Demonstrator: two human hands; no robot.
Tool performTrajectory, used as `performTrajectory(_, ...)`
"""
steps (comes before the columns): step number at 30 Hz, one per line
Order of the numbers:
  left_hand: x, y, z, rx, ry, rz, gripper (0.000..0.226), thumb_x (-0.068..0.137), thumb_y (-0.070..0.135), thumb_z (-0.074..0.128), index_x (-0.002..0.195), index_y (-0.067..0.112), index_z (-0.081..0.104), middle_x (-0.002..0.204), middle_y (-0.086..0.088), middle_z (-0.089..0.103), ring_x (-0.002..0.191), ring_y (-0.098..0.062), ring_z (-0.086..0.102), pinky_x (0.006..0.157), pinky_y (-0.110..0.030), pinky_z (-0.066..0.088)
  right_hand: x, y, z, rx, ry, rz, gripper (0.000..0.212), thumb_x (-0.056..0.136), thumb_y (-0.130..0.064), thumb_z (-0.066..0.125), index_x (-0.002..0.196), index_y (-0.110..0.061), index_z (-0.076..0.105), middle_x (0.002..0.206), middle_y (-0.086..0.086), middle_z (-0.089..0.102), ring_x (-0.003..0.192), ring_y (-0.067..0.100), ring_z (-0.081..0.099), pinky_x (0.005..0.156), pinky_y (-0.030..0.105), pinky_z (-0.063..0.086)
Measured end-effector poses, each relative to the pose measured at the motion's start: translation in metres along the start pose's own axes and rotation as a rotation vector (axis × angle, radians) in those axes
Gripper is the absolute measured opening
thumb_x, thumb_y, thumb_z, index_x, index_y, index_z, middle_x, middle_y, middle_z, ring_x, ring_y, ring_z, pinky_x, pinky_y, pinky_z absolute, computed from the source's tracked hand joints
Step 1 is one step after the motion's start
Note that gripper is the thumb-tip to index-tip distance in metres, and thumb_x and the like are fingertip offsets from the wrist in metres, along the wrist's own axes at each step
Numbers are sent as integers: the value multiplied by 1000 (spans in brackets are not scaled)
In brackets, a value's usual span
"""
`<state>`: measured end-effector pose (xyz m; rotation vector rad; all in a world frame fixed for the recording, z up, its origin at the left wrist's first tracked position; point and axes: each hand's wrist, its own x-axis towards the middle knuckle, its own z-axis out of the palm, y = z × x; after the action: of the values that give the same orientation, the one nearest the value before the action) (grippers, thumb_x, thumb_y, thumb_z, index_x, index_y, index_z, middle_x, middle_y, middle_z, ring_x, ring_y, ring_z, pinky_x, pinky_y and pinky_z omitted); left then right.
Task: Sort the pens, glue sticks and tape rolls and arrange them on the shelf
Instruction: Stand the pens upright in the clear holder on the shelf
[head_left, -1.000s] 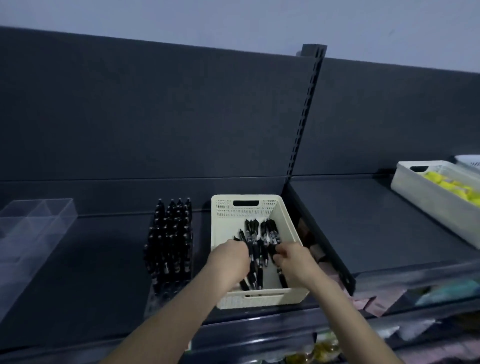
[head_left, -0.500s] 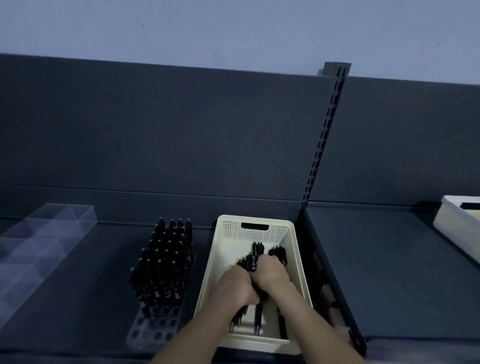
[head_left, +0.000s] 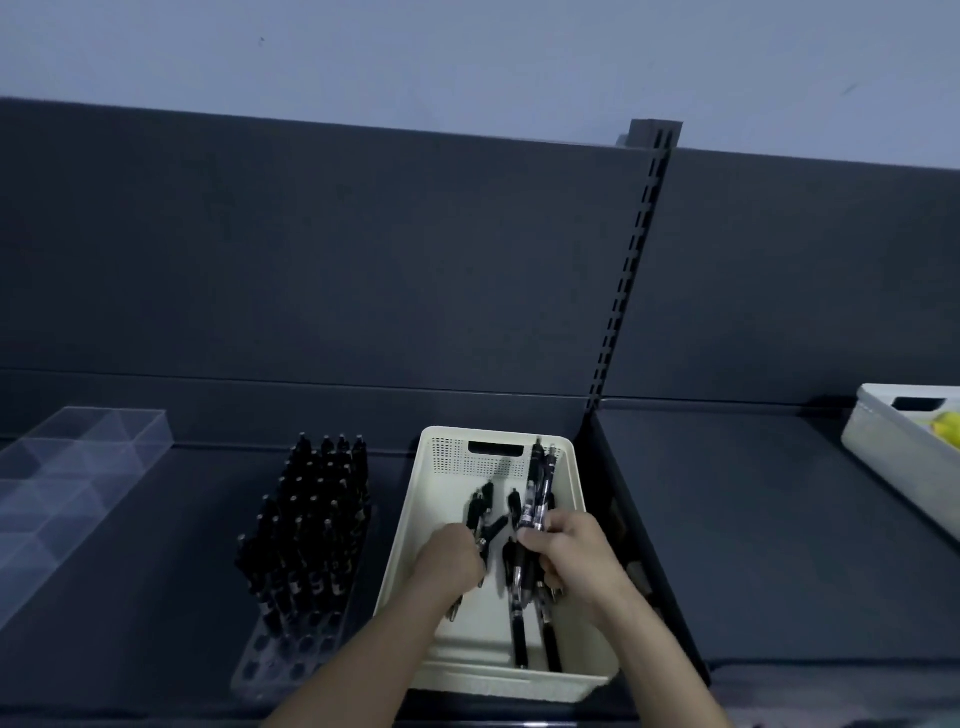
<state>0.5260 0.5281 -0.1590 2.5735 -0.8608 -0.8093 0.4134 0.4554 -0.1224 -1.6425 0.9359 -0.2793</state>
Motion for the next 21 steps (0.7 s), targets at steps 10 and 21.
performTrajectory(10, -72, -3, -42, -810, 75, 172, 11, 84, -1, 42, 77, 7, 43, 59, -3, 53, 55, -17, 47, 56, -27, 39, -60, -14, -23, 353, -272, -75, 14, 85, -2, 58, 74, -2, 51, 58, 9, 42, 40, 8, 34, 37, 15, 27)
performTrajectory(21, -163, -72, -50, -1094, 129, 324, 13, 84, 7, 63, 77, 8, 52, 49, 1, 47, 38, -8, 38, 39, -17, 33, -104, -36, 57, 298, -302, -212, 33, 82, 2, 61, 59, -8, 41, 46, 1, 34, 40, 10, 28, 39, 19, 23)
